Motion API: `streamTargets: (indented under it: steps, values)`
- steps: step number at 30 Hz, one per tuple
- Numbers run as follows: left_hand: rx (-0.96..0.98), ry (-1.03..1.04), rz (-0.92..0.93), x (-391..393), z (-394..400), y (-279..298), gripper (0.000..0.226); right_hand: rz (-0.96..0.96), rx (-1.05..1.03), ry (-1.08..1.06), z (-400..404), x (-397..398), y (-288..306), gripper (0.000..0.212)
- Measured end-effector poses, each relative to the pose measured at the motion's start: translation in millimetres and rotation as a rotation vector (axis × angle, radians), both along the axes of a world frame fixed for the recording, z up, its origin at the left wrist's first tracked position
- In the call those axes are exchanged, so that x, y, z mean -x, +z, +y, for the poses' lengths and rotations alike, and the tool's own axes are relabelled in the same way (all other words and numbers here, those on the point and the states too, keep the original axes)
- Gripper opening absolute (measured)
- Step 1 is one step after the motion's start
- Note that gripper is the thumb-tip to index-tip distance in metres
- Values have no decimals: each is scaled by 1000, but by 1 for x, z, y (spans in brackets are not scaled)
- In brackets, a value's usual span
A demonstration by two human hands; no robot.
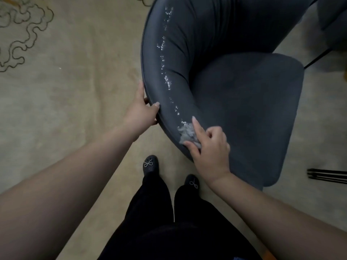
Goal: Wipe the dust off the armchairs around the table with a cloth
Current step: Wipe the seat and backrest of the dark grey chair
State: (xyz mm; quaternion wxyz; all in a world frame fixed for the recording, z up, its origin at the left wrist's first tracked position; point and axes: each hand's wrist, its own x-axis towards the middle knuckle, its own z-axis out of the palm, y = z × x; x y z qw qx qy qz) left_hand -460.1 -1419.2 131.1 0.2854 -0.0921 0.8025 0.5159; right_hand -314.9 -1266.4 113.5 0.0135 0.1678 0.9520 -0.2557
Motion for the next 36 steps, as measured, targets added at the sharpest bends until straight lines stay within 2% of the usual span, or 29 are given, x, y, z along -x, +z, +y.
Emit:
streamTargets:
  steps: [5, 11, 18, 24, 30, 36]
  values:
    - [-13, -50, -22, 14, -3, 1, 75, -7, 8, 32, -22, 54, 1, 65]
    - [-28, -94, -50, 38, -7, 3, 75, 84, -35, -13, -15, 9, 1, 61]
    - [-53, -101, -44, 49, -10, -2, 80, 61, -7, -58, -30, 84, -2, 63]
    - [-125, -92, -46, 57, -13, -8, 76, 119, -61, -30, -35, 42, -2, 60]
    - [-137, -91, -70, 58, -15, -16, 78, 110, -31, -55, -39, 118, 0, 62]
    - [-126, -99, -99, 78, -13, -13, 62, 169, -16, -30, -39, 89, -1, 58]
